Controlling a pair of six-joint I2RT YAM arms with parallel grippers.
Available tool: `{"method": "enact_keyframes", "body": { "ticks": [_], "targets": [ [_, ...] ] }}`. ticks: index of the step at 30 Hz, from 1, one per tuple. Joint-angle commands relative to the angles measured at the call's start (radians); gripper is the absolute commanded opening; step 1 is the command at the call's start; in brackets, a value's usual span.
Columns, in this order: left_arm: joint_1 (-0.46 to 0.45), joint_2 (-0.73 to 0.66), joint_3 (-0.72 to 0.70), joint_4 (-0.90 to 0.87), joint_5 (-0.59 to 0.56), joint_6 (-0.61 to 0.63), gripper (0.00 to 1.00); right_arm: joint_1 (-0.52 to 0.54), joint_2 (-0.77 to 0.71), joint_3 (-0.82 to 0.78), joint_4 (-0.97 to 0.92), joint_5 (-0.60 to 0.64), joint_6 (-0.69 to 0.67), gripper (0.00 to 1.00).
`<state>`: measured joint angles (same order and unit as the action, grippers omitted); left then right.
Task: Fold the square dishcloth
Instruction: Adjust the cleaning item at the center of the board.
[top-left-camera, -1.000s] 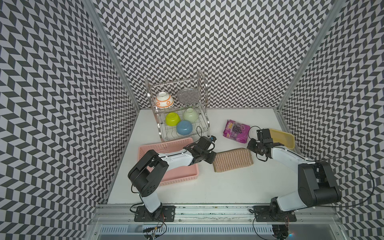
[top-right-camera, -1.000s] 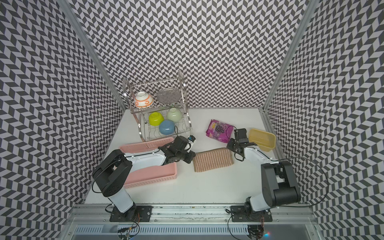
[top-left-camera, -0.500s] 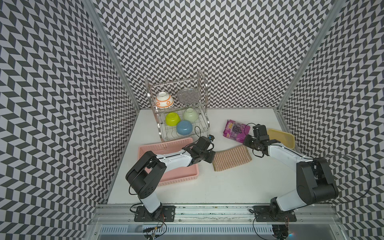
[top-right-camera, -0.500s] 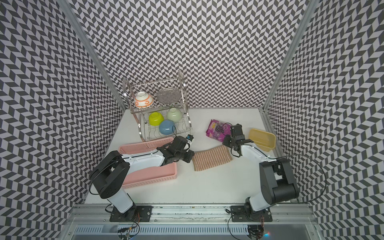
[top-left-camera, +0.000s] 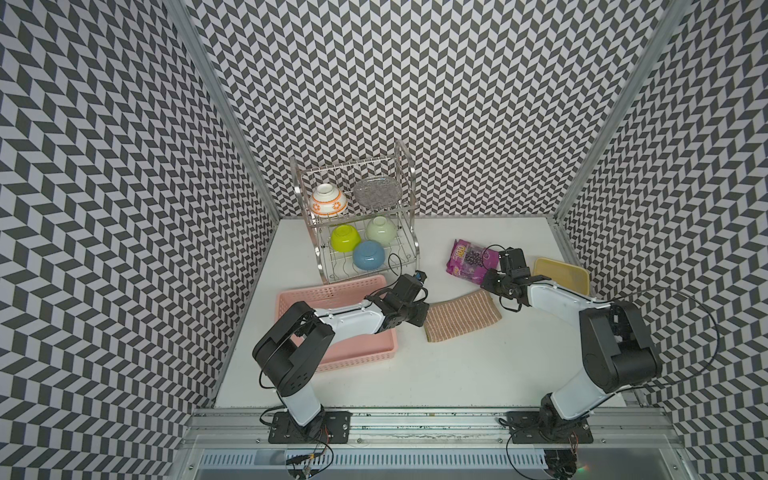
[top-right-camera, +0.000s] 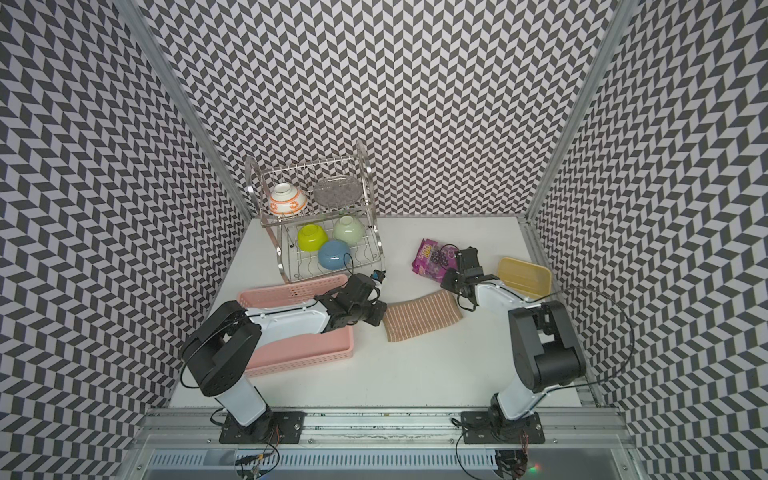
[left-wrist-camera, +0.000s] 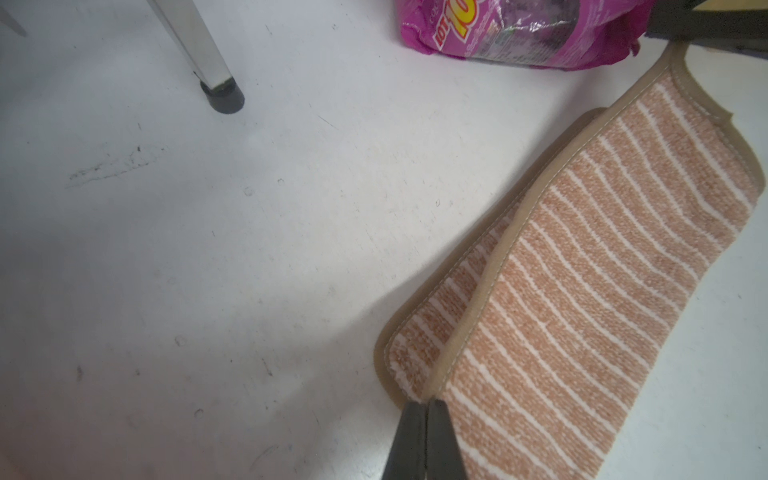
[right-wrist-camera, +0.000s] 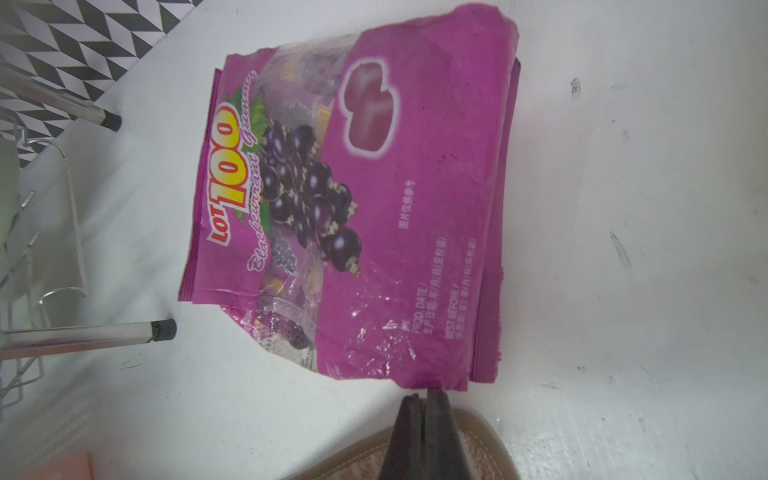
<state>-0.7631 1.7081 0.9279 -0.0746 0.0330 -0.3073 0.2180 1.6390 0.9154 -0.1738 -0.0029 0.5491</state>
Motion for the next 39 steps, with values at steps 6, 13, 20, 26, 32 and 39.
{"method": "enact_keyframes", "body": {
  "ticks": [6,13,20,26,32,39],
  "targets": [
    [0.005,0.041,0.005,0.012,-0.053,-0.01,0.0,0.005,0.061,0.043,0.081,0.037,-0.004,0.04],
    [0.005,0.065,0.016,0.033,-0.06,-0.011,0.0,0.006,0.09,0.05,0.093,0.058,0.002,0.02],
    [0.007,0.082,0.02,0.056,-0.07,-0.015,0.0,0.006,0.103,0.05,0.087,0.081,0.009,0.03],
    [0.009,0.097,0.025,0.062,-0.076,-0.021,0.06,0.005,0.123,0.057,0.08,0.076,0.008,0.05],
    [0.01,0.097,0.024,0.079,-0.063,-0.032,0.14,0.006,0.102,0.078,0.059,0.069,-0.012,0.19],
    [0.011,0.091,0.023,0.077,-0.06,-0.041,0.15,0.005,0.045,0.093,0.015,0.054,-0.026,0.4]
  ]
}}
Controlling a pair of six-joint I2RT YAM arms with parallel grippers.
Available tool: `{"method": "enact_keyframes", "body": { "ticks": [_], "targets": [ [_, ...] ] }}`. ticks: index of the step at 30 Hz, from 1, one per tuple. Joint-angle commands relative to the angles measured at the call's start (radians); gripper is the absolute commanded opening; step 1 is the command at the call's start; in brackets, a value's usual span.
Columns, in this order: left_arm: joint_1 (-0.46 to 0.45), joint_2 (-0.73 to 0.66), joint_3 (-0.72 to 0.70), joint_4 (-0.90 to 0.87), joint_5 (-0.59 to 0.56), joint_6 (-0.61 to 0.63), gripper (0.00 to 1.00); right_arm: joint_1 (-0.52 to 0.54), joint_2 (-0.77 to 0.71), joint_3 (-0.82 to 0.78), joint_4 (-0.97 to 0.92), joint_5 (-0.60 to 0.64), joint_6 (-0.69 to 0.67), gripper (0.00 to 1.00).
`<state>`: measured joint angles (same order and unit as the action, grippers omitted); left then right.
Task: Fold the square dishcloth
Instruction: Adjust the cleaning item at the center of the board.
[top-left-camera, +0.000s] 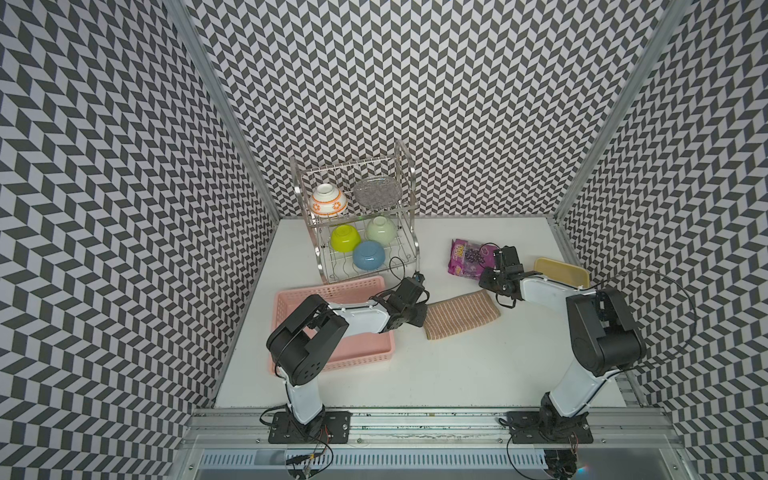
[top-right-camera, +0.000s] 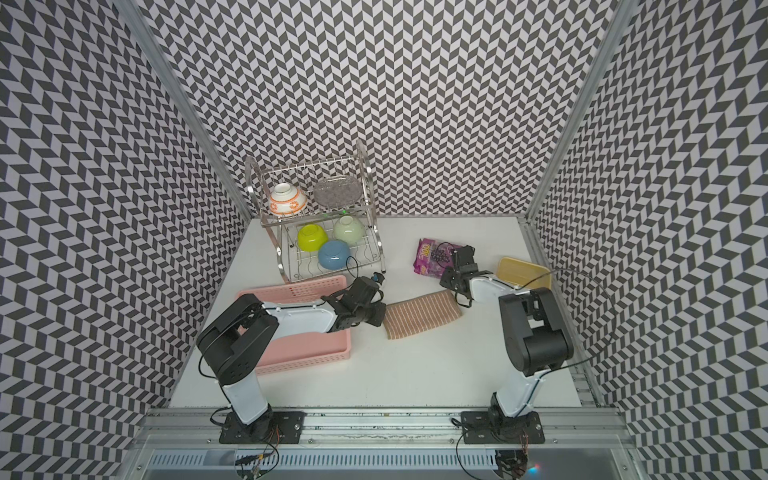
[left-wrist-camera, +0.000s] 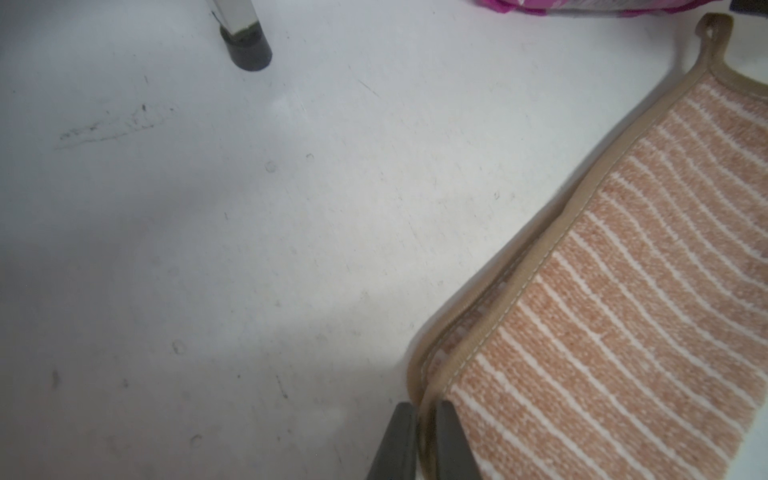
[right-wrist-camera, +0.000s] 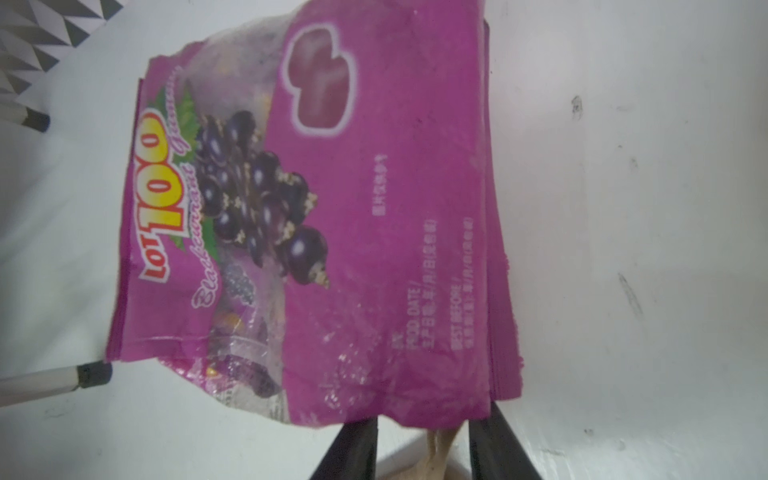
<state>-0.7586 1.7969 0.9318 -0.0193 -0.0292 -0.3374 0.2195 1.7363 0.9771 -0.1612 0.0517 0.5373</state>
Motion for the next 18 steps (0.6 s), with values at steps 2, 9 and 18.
{"method": "enact_keyframes", "body": {
  "ticks": [2,9,18],
  "targets": [
    [0.005,-0.003,0.017,0.019,0.003,-0.014,0.18,0.004,-0.07,0.034,-0.017,-0.006,-0.014,0.4],
    [0.005,-0.064,0.019,-0.001,-0.005,-0.024,0.37,0.004,-0.176,0.036,-0.148,0.009,-0.016,0.4],
    [-0.017,-0.205,-0.009,0.022,0.047,-0.065,0.37,0.011,-0.345,-0.078,-0.265,-0.006,-0.006,0.29]
  ]
}}
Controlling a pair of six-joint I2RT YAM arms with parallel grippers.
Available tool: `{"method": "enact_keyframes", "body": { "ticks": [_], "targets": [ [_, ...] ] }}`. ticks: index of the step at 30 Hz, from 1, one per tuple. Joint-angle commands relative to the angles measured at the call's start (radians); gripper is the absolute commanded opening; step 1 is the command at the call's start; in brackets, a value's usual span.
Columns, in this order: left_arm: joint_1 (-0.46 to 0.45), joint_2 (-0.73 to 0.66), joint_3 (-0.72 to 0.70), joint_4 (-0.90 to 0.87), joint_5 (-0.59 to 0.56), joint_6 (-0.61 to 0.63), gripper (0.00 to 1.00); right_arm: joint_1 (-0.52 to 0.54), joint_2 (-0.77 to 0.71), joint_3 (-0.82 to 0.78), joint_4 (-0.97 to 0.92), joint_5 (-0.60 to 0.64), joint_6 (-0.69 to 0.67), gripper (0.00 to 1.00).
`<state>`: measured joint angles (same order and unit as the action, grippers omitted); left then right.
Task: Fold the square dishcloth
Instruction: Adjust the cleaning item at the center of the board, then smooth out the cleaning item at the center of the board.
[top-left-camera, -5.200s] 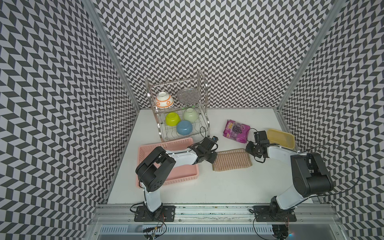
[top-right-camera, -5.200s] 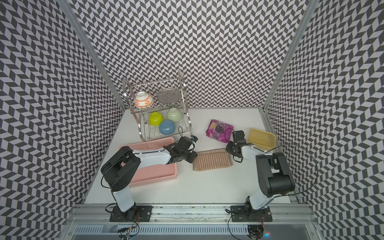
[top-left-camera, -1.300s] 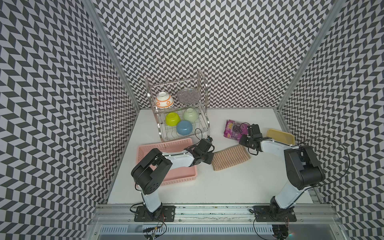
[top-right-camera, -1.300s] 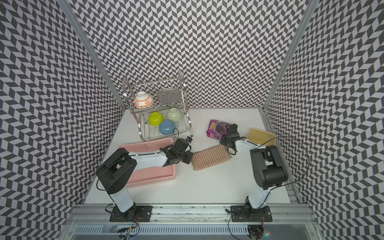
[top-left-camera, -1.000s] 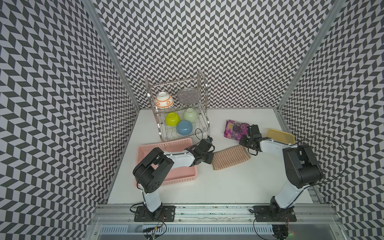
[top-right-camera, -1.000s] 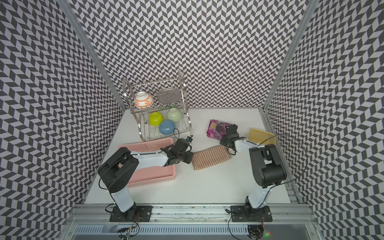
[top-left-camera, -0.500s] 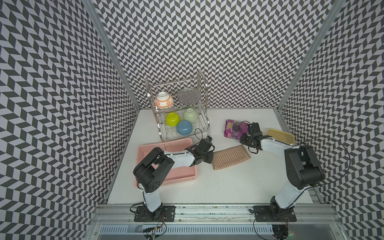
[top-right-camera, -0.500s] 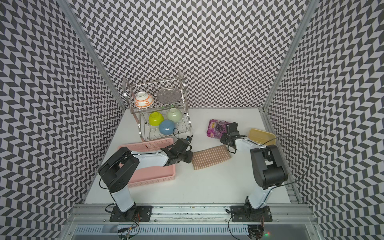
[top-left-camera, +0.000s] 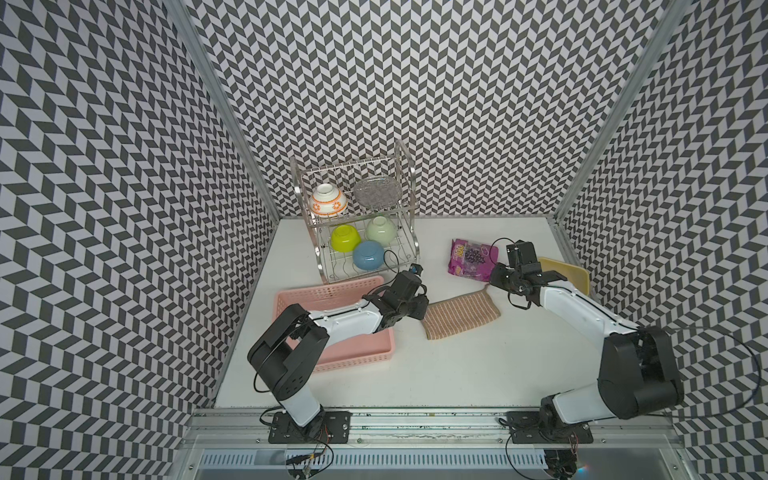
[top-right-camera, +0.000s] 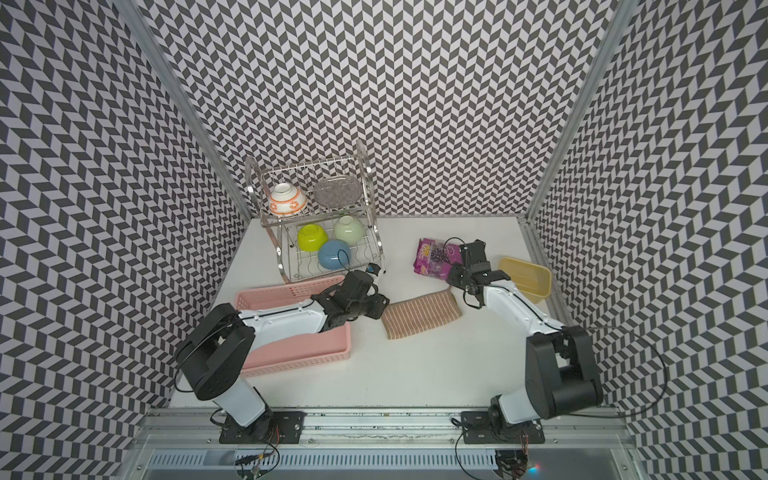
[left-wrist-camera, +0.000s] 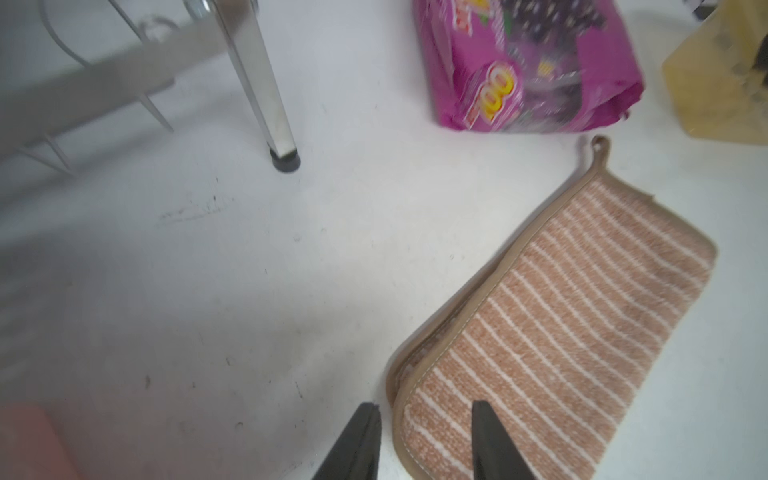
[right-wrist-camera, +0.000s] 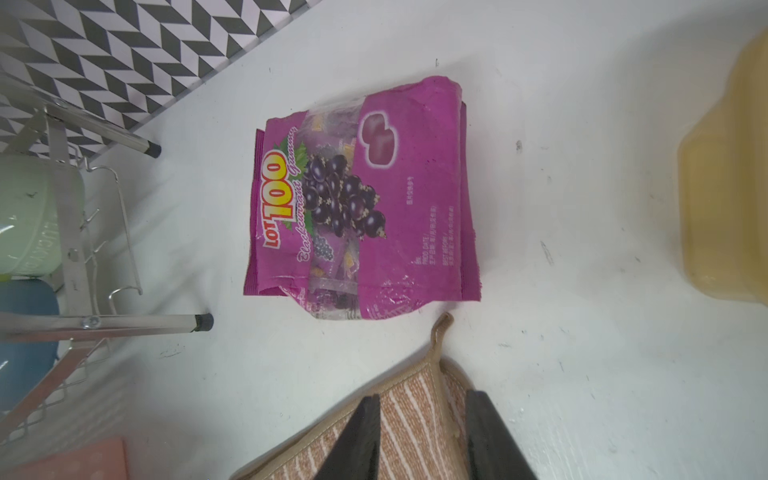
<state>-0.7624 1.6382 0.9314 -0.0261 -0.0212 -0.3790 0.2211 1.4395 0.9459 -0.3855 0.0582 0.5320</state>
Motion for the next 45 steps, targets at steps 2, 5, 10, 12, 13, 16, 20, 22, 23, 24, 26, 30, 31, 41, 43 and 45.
{"method": "enact_keyframes", "body": {
  "ticks": [2,5,10,12,13,16,20,22,23,24,26,30,31,41,43,45],
  "targets": [
    [-0.041,-0.067,-0.031,0.056,0.067,-0.024,0.37,0.018,-0.078,-0.085,-0.042,-0.038,0.002,0.25],
    [-0.095,-0.078,-0.058,0.09,0.086,-0.06,0.37,0.041,-0.111,-0.141,-0.048,-0.056,0.01,0.23],
    [-0.159,-0.041,-0.074,0.114,0.102,-0.079,0.34,0.095,-0.152,-0.205,-0.034,-0.083,0.035,0.22],
    [-0.164,-0.016,-0.079,0.126,0.115,-0.089,0.33,0.117,-0.157,-0.221,-0.029,-0.082,0.042,0.21],
    [-0.164,-0.005,-0.082,0.131,0.119,-0.093,0.32,0.125,-0.156,-0.229,-0.025,-0.081,0.046,0.21],
    [-0.165,0.024,-0.087,0.146,0.116,-0.102,0.31,0.132,-0.141,-0.249,-0.004,-0.075,0.049,0.21],
    [-0.164,0.055,-0.08,0.147,0.106,-0.102,0.3,0.132,-0.1,-0.248,0.016,-0.043,0.044,0.21],
    [-0.165,0.073,-0.078,0.15,0.105,-0.101,0.28,0.132,-0.082,-0.242,0.016,-0.02,0.042,0.2],
    [-0.164,0.08,-0.079,0.15,0.106,-0.102,0.28,0.132,-0.076,-0.239,0.016,-0.002,0.04,0.2],
    [-0.164,0.09,-0.082,0.15,0.108,-0.105,0.27,0.132,-0.067,-0.24,0.018,0.016,0.04,0.19],
    [-0.164,0.102,-0.089,0.15,0.105,-0.109,0.26,0.131,-0.053,-0.244,0.029,0.027,0.04,0.19],
    [-0.162,0.114,-0.102,0.15,0.093,-0.112,0.24,0.13,-0.008,-0.253,0.043,0.048,0.045,0.18],
    [-0.162,0.119,-0.106,0.15,0.088,-0.113,0.23,0.129,0.0,-0.257,0.05,0.054,0.046,0.18],
    [-0.132,0.144,-0.143,0.162,0.066,-0.118,0.2,0.114,0.015,-0.262,0.055,0.09,0.041,0.18],
    [-0.128,0.144,-0.144,0.162,0.066,-0.118,0.2,0.102,0.005,-0.264,0.053,0.091,0.036,0.18],
    [-0.126,0.143,-0.147,0.161,0.065,-0.118,0.19,0.086,-0.012,-0.269,0.054,0.09,0.031,0.18]
  ]
}}
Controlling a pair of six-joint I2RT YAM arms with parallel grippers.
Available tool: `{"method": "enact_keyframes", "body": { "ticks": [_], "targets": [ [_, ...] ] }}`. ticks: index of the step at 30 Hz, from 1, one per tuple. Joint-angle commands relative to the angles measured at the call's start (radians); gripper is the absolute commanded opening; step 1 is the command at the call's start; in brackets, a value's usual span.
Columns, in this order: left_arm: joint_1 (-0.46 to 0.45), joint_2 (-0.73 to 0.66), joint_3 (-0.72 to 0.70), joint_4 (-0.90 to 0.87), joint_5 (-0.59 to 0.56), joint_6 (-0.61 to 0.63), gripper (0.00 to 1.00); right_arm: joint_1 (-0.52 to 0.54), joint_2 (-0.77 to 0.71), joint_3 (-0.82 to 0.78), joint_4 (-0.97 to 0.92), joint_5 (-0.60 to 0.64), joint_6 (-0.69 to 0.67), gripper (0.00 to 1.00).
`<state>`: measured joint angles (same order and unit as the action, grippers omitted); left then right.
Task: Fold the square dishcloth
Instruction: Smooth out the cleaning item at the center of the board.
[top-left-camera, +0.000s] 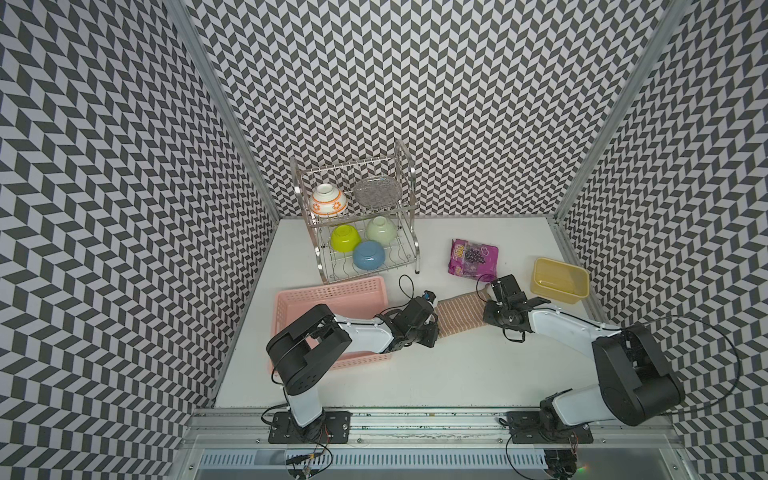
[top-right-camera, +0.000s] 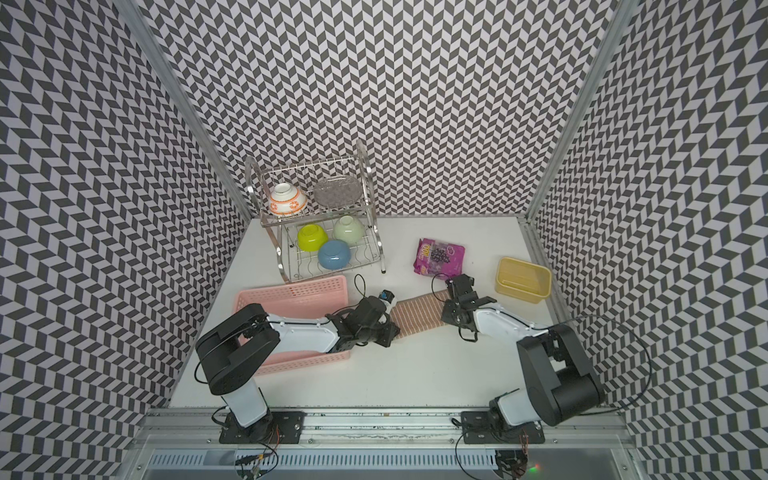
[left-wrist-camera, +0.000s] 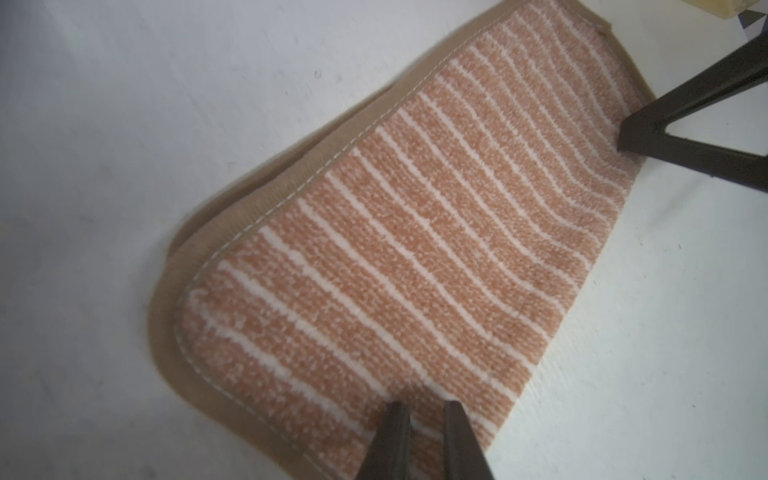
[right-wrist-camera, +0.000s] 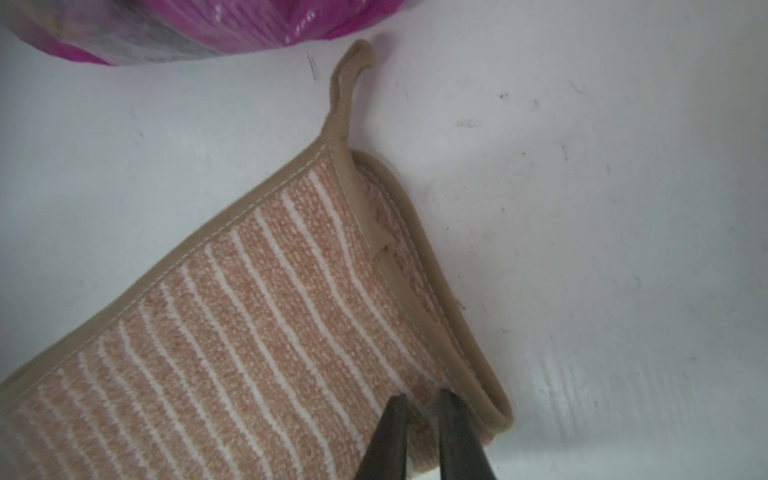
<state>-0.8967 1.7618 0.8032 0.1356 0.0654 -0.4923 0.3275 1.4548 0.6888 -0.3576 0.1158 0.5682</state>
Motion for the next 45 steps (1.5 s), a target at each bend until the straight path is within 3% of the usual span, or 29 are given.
{"method": "enact_keyframes", "body": {
  "ticks": [1,15,19,26,33,41,45],
  "targets": [
    [0.008,0.019,-0.018,-0.001,-0.021,-0.003,0.19,-0.028,-0.035,-0.014,0.027,0.033,-0.007,0.18],
    [0.008,0.0,0.0,-0.016,-0.014,0.0,0.21,-0.077,0.025,-0.044,0.08,-0.017,-0.019,0.17],
    [0.007,-0.042,0.041,-0.036,-0.013,0.009,0.27,-0.077,-0.023,-0.018,0.037,0.003,-0.029,0.17],
    [0.0,-0.097,0.072,-0.034,0.017,-0.007,0.26,-0.055,-0.163,0.04,-0.057,-0.024,-0.057,0.18],
    [0.0,-0.07,0.032,-0.032,0.029,-0.035,0.22,0.073,-0.235,0.007,-0.029,-0.191,-0.009,0.18],
    [0.0,-0.038,-0.002,0.012,0.069,-0.06,0.2,0.289,-0.183,0.009,0.018,-0.223,0.061,0.18],
    [0.001,-0.026,-0.002,0.009,0.061,-0.054,0.2,0.348,-0.134,0.021,0.029,-0.218,0.083,0.17]
  ]
}}
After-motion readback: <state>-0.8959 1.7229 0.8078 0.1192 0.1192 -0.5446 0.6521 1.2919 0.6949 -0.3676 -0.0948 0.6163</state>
